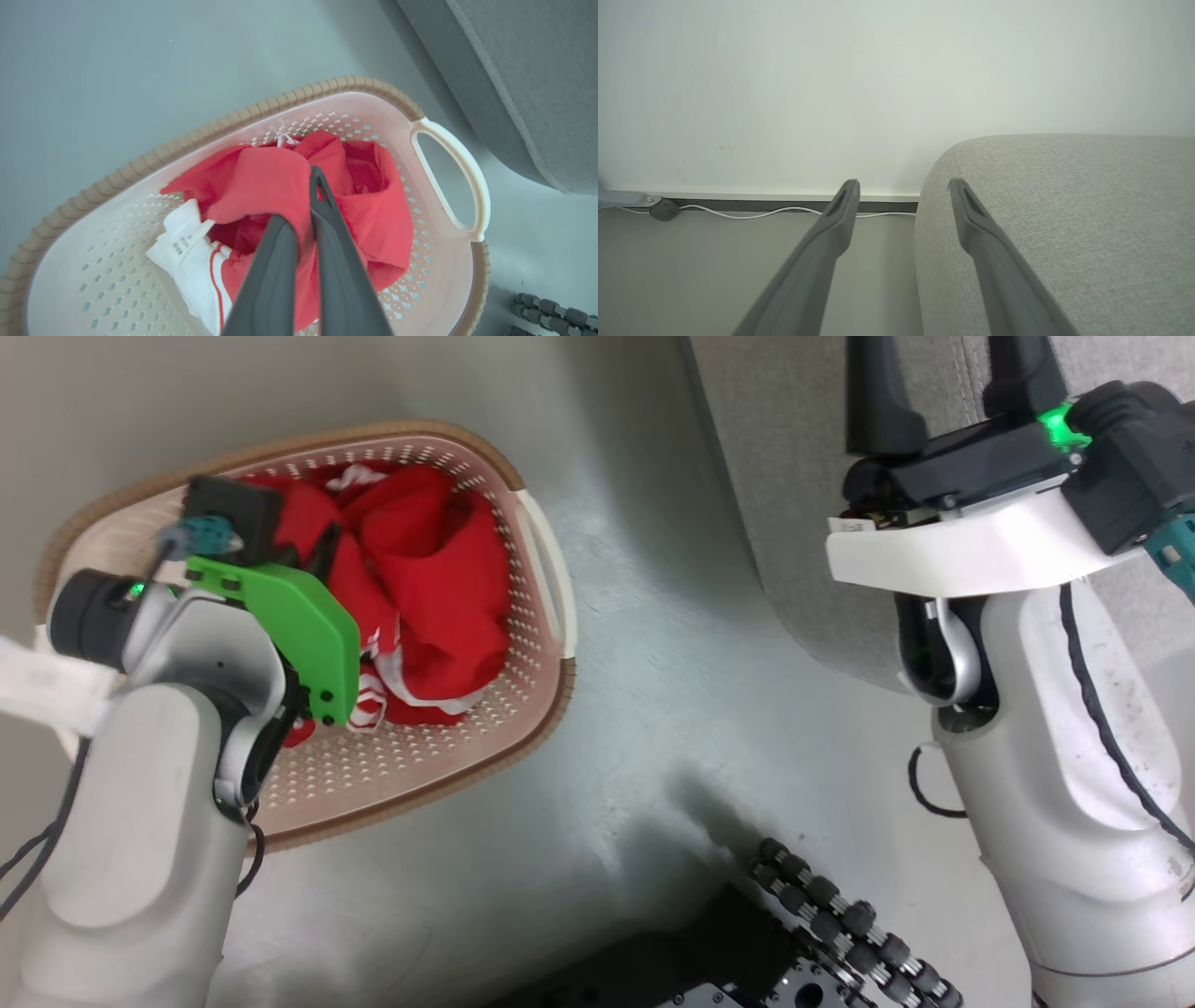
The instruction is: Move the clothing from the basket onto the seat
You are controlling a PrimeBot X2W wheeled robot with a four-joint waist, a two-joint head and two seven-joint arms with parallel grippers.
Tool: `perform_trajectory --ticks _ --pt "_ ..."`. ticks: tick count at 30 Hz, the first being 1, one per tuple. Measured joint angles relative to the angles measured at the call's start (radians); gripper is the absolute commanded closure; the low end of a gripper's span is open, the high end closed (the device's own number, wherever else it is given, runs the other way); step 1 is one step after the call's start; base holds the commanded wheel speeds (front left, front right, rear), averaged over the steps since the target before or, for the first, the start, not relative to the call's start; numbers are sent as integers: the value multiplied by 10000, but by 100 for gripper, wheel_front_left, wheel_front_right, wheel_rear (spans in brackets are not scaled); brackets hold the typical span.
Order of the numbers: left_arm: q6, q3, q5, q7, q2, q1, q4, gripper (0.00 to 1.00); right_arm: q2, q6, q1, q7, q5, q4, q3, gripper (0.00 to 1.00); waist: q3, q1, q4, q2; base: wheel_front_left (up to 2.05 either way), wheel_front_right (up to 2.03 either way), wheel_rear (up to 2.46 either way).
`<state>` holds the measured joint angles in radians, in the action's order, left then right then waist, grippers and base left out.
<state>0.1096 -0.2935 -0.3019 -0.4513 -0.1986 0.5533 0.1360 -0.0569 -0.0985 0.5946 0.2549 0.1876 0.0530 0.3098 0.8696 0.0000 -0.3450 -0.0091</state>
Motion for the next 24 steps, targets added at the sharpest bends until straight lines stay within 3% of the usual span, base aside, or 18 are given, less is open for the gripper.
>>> perform_trajectory --ticks 5,13,24 --pt "-142 640 -280 1304 123 -63 -151 100 -364 180 -20 0 -324 -59 -326 0 -526 0 524 0 0 0 0" --pt "-407 1599 -1273 3578 945 -940 -430 100 -978 431 -35 0 -675 -86 -779 0 -1482 0 1483 0 0 0 0" --pt "-125 1149 -1336 5196 1206 -1365 -477 100 -1756 481 -891 0 -999 -130 -1498 0 -2922 -1 2920 0 0 0 0"
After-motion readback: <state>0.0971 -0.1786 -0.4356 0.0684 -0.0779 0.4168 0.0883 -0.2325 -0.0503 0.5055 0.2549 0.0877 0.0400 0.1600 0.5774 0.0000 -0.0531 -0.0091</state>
